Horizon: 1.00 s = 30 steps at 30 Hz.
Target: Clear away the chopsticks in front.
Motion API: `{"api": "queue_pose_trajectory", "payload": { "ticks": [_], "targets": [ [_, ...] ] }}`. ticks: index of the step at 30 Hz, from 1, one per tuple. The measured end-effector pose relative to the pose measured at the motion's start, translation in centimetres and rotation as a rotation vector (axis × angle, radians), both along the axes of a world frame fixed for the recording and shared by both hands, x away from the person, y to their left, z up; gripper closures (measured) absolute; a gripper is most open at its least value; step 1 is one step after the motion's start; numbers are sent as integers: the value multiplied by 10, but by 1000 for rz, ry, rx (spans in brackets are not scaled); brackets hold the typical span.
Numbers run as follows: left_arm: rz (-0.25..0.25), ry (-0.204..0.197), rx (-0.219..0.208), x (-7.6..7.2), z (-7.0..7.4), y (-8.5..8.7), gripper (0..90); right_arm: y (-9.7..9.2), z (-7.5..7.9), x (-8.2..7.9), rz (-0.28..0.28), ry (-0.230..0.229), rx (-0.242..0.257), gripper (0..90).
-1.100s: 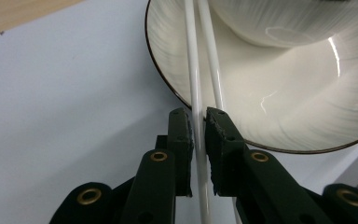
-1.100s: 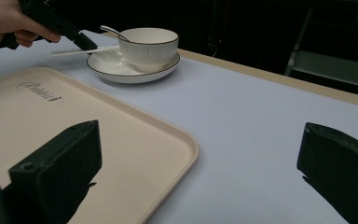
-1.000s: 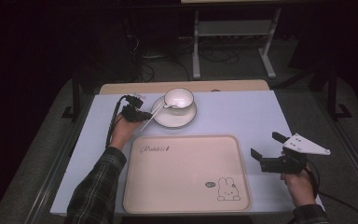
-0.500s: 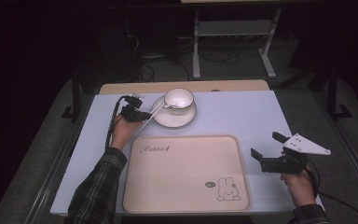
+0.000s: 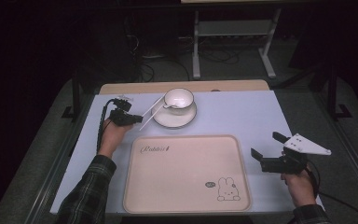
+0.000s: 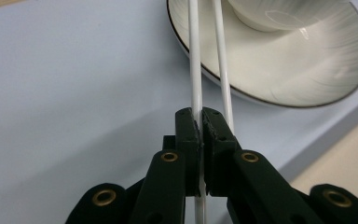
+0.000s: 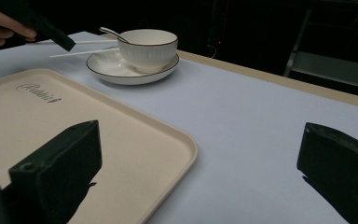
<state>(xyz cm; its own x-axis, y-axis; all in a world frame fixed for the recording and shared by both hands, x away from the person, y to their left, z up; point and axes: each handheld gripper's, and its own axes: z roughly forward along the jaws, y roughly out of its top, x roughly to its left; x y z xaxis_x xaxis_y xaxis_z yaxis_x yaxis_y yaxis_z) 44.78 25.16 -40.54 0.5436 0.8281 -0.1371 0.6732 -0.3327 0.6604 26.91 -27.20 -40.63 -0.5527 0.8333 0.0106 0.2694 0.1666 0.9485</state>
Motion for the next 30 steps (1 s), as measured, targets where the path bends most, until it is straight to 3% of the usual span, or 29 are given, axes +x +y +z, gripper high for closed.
{"api": "queue_pose_trajectory", "payload": {
  "ticks": [10, 19, 21, 24, 30],
  "targets": [
    [14, -21, -27, -35, 5, 27, 857, 0, 0, 0, 5, -1, -3, 0],
    [26, -26, -21, -70, 7, 52, 857, 1, -1, -1, 9, 1, -5, 0],
    [27, -28, -19, -74, 8, 54, 857, 1, -1, -1, 9, 0, -7, 0],
    [13, -27, -22, -93, 9, 57, 857, 1, -1, -2, 8, 2, -9, 0],
    [-34, -24, -16, -119, 11, 47, 857, 0, -1, -3, 5, -1, -9, 0]
  ]
}}
